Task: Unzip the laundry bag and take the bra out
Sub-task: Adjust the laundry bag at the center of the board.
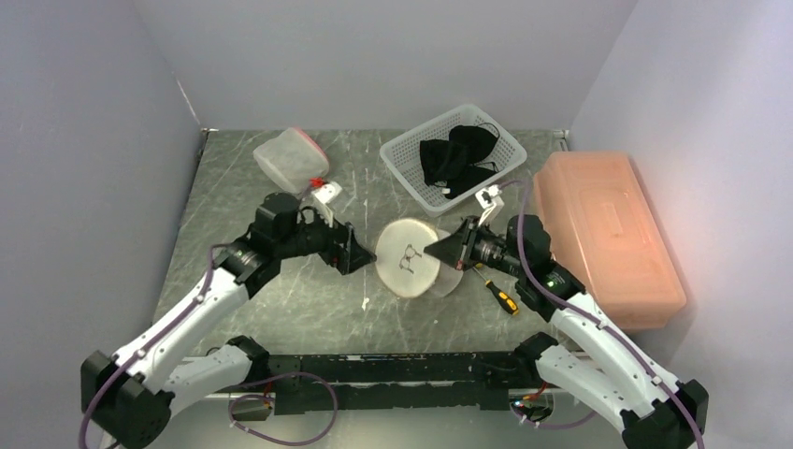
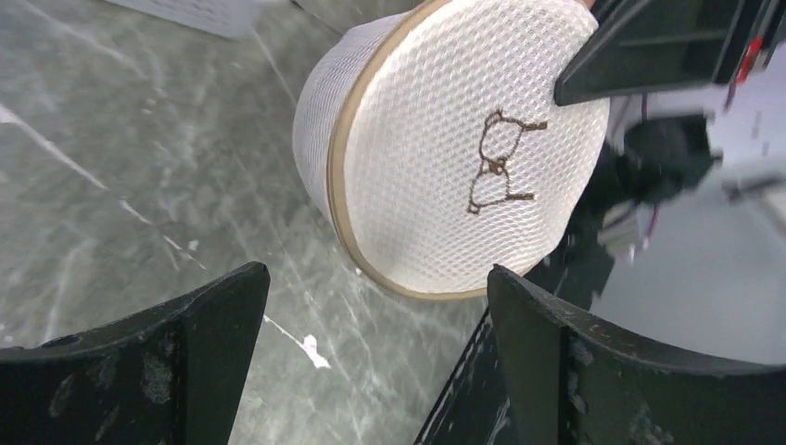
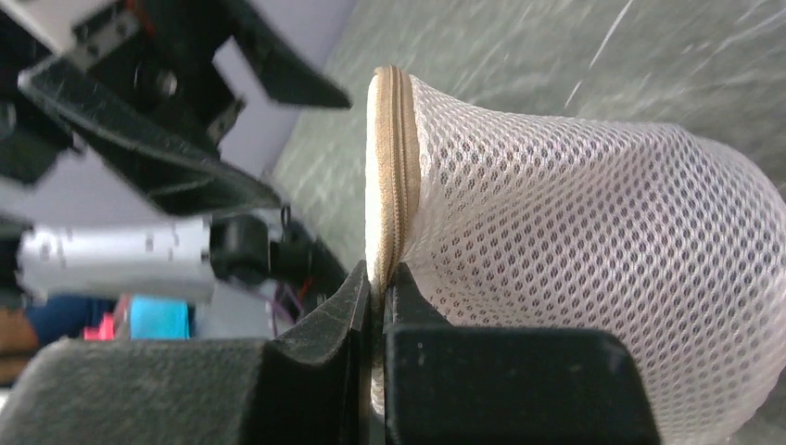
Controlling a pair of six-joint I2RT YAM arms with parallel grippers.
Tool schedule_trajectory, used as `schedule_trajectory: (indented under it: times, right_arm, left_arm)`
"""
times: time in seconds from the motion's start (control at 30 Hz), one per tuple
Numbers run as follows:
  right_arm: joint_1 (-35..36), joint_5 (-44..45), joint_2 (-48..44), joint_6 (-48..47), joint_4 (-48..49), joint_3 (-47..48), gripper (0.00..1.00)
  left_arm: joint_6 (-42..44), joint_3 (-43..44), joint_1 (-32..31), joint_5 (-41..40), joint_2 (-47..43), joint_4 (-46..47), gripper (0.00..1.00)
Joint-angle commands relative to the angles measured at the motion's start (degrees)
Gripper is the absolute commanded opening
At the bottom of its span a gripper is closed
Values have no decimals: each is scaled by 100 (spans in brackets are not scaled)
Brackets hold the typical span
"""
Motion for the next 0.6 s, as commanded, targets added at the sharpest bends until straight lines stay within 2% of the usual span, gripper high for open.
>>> schedule_trajectory:
  times: [0.0,0.1,0.23,0.37,0.57]
  right_arm:
    - [-25,1448,-181,1219,1578,-126,0]
    - [-11,2014,-335,1923,2455,-599,0]
    - [145,2752,-281,2571,3078,-988,0]
    - [679,3673,-103,2891,3179,-1111,0]
    - [1081,4307,264,3316,3250,-1247,0]
  left_arm:
    - [-2116,-307,0,-1623,-724,1130,94]
    - [-3078,-820,-7,-2088,-1409,1609,94]
    - [-4487,-1822,-19,-2743,-2019,2374,94]
    - [-5427,-2516,-155,-3037,-1947,3137,94]
    - [-6042,-2625,-827,-3854,-1447,3399,90]
